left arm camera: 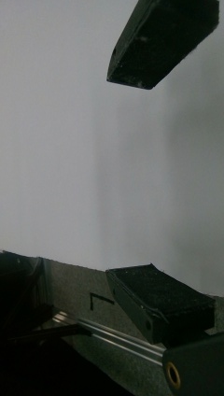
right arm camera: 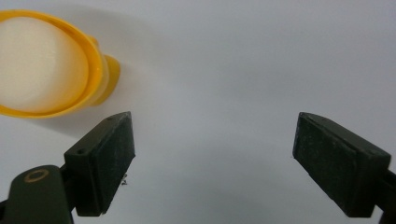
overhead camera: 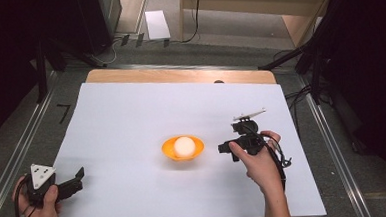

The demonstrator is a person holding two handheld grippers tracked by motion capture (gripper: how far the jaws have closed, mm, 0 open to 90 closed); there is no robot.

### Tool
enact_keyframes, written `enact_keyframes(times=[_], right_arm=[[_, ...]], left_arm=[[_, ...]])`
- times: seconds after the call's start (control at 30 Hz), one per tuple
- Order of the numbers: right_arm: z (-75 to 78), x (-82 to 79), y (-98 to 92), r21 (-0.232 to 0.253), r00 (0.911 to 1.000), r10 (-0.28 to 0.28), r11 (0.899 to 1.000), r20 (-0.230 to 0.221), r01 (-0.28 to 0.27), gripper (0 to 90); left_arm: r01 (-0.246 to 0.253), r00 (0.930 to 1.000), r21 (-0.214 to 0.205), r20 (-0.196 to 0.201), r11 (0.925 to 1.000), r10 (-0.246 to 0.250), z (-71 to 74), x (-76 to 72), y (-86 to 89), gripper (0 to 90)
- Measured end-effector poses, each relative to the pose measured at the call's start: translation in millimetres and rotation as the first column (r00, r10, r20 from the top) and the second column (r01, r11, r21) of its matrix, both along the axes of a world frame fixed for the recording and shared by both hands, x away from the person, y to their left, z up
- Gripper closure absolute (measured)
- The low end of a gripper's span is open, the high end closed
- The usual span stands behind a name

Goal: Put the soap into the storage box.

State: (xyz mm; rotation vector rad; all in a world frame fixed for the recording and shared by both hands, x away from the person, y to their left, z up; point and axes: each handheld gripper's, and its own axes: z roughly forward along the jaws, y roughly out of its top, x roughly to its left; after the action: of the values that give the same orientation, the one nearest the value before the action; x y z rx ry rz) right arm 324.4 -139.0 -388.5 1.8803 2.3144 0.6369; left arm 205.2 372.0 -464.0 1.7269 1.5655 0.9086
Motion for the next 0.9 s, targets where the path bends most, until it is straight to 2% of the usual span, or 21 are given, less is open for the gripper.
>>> enact_keyframes(times=[0.9], right_arm=[[-27.3,-11.3,-55.8,0.007,0.9963,-0.082,0.997,-0.026,0.083,13.8]], left_arm=[[-0.003,1.0,0.001,0.002,1.0,0.003,0.0,-0.2,-0.3,7.1]])
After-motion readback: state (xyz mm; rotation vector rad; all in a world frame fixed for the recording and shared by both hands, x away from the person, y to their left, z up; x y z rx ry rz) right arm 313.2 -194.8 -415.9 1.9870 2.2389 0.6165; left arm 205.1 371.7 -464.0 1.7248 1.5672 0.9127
